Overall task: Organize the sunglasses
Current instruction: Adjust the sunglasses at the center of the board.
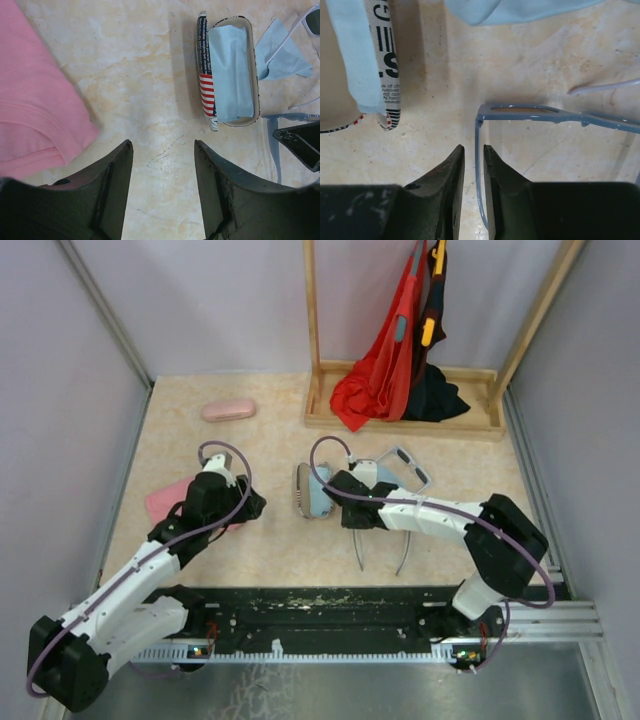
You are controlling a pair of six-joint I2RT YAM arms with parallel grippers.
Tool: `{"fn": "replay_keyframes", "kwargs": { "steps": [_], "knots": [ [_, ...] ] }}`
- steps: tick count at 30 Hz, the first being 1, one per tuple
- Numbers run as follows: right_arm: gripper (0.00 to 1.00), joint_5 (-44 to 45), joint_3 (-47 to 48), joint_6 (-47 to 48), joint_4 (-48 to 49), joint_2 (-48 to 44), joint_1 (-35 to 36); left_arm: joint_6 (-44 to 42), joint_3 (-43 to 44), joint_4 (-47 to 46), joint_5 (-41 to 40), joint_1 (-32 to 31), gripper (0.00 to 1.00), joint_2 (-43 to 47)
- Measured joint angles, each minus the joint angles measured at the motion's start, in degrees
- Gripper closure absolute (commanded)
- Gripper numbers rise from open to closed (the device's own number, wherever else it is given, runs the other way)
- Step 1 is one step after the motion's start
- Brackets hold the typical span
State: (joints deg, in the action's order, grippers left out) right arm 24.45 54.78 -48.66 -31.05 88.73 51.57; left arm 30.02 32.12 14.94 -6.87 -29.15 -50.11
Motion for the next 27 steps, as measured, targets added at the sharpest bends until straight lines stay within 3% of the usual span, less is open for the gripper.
{"fn": "replay_keyframes", "kwargs": {
  "steps": [3, 12, 18, 21, 27],
  "knots": [
    [0.66, -2.6, 0.5, 0.3, 1.8, 1.0, -0.5, 0.0, 0.0, 0.7, 0.0, 0.0, 0.41, 0.8],
    [0.69, -8.5, 0.1, 14.4, 4.7, -6.8, -4.9, 0.0, 0.0, 1.1, 0.0, 0.0, 0.41, 1.8],
    [0.63, -18.0, -4.0, 25.6, 5.0, -15.6, -18.7, -0.3, 0.1, 1.2, 1.4, 0.0, 0.41, 1.4],
    [0.54, -20.8, -4.7, 29.3, 3.5, -15.8, -24.3, -0.5, 0.8, 1.4, 1.9, 0.0, 0.41, 0.8],
    [0.55, -24.9, -4.1, 37.6, 1.1, -11.3, -24.6, -0.7, 2.0, 1.4, 2.4, 0.0, 0.41, 0.6]
  ]
}}
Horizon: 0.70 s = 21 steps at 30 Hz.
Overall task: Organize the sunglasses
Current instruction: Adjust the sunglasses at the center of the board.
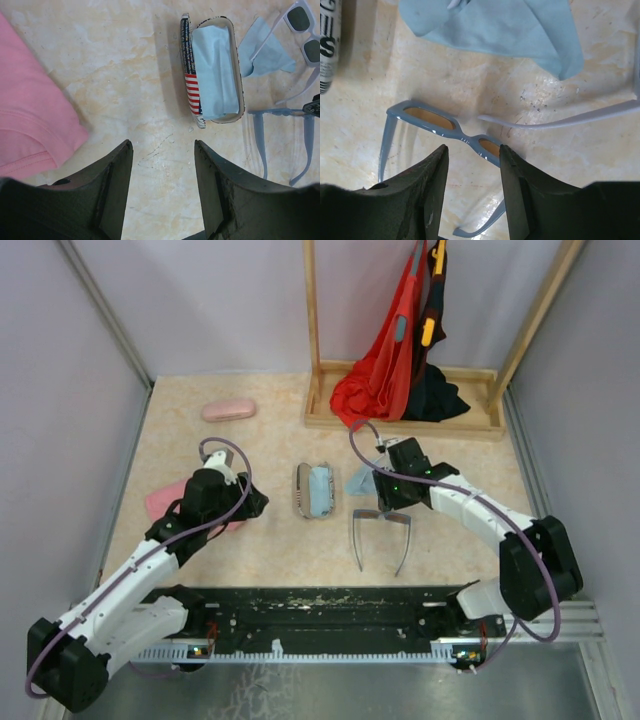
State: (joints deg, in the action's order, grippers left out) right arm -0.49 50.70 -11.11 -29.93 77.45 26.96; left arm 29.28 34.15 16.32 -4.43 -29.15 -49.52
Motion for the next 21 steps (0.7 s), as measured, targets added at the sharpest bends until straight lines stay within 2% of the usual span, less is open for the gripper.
{"fn": "replay_keyframes", "kwargs": {
  "steps": [8, 21],
  "knots": [
    [0.55, -4.4, 1.5, 8.0, -1.8, 5.3, 0.0, 0.0, 0.0, 0.0, 0.2, 0.0, 0.42, -0.4],
    [0.57, -5.6, 3.1, 13.8, -1.4, 7.6, 0.0, 0.0, 0.0, 0.0, 0.2, 0.0, 0.41, -0.4]
  ]
}}
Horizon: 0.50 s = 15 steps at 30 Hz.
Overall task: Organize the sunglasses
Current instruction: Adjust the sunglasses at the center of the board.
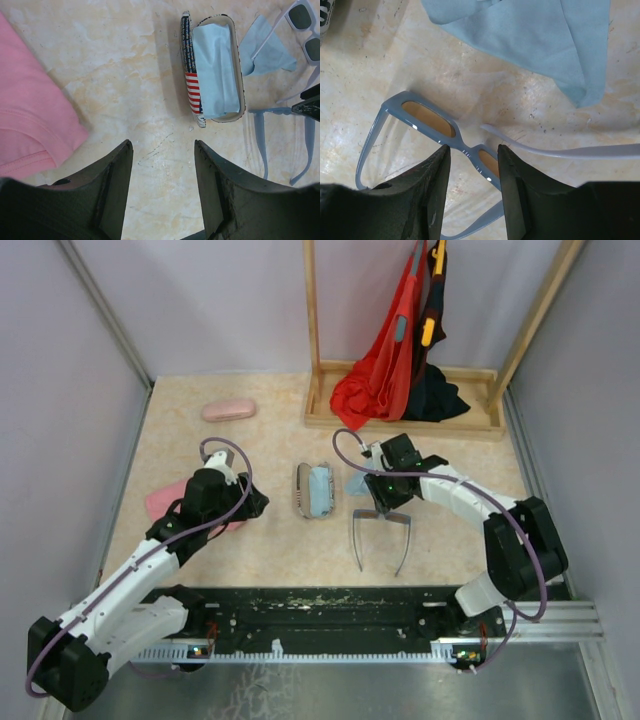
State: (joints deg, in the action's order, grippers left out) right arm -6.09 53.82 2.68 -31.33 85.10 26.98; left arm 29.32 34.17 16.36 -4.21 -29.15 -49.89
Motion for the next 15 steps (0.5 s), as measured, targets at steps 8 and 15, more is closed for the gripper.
{"fn": "replay_keyframes", "kwargs": {
  "steps": [8, 15],
  "knots": [
    [0.6, -0.2, 1.1, 1.7, -0.8, 2.9, 0.0, 0.0, 0.0, 0.0, 0.0, 0.0, 0.41, 0.0],
    [0.69, -1.1, 1.1, 2.3, -1.4, 3.0, 0.0, 0.0, 0.0, 0.0, 0.0, 0.0, 0.41, 0.0]
  ]
}}
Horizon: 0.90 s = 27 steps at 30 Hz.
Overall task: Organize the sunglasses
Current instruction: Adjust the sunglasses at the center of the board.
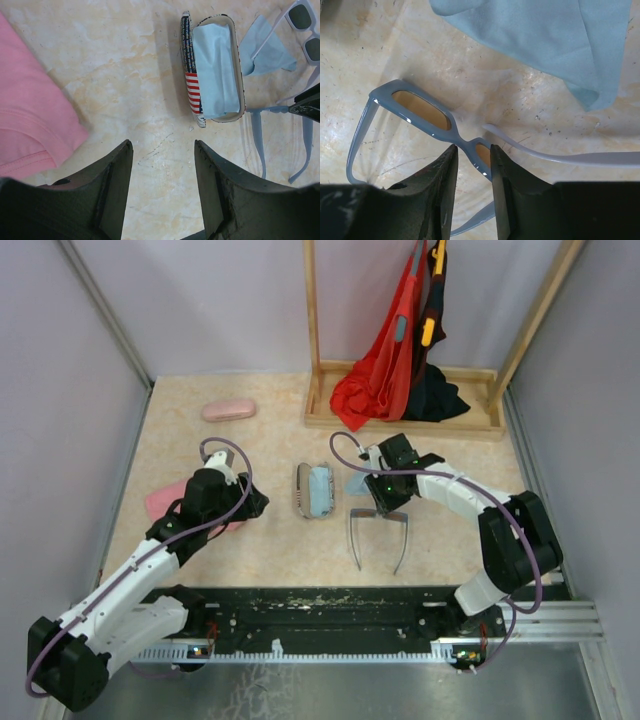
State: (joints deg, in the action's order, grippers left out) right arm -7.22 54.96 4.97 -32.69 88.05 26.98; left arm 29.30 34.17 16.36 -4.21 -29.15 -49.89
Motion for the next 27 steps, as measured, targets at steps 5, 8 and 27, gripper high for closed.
{"fn": "replay_keyframes", "kwargs": {
  "steps": [5, 8, 27],
  "knots": [
    [0.74, -0.6, 0.3, 0.0, 0.0, 0.1, 0.0, 0.0, 0.0, 0.0, 0.0, 0.0, 0.41, 0.0],
    [0.74, -0.9, 0.3, 0.0, 0.1, 0.4, 0.0, 0.0, 0.0, 0.0, 0.0, 0.0, 0.41, 0.0],
    [0.78, -2.3, 1.4, 0.4, 0.4, 3.7, 1.0, 0.0, 0.0, 0.0, 0.0, 0.0, 0.41, 0.0]
  ]
}}
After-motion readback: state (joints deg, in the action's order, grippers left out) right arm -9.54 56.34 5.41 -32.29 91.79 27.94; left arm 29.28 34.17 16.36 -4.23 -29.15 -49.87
